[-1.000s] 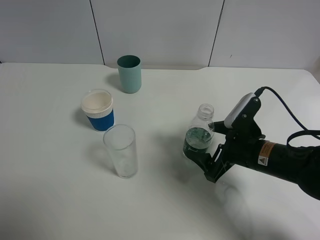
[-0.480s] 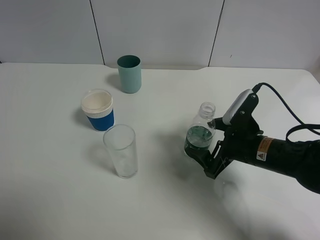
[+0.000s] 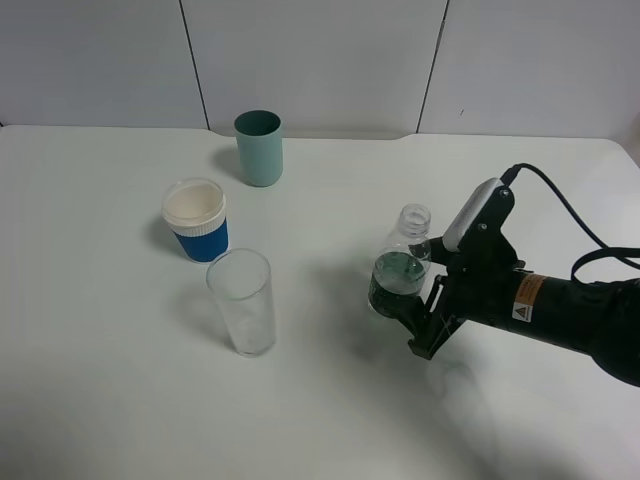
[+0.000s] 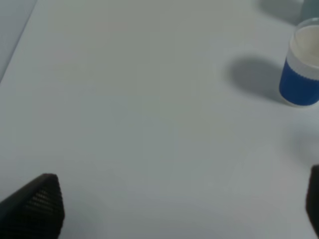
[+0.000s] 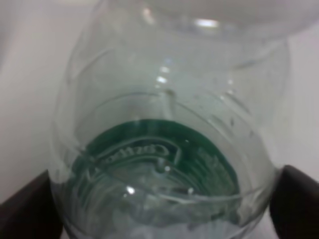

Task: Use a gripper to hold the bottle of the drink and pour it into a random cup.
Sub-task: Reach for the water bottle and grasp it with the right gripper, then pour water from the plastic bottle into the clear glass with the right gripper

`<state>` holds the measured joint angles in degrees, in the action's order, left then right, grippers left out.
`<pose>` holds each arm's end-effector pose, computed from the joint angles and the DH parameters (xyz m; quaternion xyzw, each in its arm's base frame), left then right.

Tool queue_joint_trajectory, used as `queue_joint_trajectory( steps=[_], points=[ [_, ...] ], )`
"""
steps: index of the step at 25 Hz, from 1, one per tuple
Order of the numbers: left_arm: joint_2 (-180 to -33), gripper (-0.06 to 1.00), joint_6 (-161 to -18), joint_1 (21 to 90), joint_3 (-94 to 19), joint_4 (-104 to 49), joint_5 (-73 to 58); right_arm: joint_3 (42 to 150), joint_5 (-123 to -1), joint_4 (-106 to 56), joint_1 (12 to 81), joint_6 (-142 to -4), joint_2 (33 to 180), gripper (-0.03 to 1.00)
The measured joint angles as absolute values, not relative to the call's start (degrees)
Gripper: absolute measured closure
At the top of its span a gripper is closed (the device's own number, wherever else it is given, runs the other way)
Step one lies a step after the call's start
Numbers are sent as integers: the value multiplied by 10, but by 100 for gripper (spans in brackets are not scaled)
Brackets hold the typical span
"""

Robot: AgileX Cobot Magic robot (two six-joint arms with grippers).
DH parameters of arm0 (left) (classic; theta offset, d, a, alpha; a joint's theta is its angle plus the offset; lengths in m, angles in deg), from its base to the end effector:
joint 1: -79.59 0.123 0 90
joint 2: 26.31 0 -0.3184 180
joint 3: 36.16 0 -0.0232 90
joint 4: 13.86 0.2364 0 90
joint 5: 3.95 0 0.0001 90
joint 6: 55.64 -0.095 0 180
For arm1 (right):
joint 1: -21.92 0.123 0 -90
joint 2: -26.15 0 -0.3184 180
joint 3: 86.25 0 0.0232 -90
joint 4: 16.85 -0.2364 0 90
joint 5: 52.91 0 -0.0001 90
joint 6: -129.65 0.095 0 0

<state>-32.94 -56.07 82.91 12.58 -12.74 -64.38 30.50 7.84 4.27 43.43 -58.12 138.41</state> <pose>-0.0495 -0.0013 0.2718 -0.0218 0.8468 0.0271 0.5308 0.2151 0.1168 0.1435 -0.3656 0.7603 0.1492 0.5158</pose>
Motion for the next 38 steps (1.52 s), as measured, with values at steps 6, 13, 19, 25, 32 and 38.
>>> queue_joint_trajectory(
  steps=[6, 13, 19, 25, 32, 38],
  points=[
    [-329, -4, -561, 829, 126, -127, -644, 305, 76, 43, 434, -584, 1384, 42],
    [-329, -4, -561, 829, 126, -127, -644, 305, 76, 41, 434, -609, 1384, 42],
    [-329, -4, -561, 829, 126, -127, -644, 306, 76, 39, 434, -610, 1384, 42],
    [-329, -4, -561, 829, 126, -127, -644, 306, 69, 30, 434, -607, 1378, 42],
    [-329, -4, -561, 829, 126, -127, -644, 306, 42, 0, 434, -588, 1326, 42],
    [-329, -4, -561, 829, 126, -128, -644, 305, 32, -8, 434, -561, 1270, 42]
  ],
)
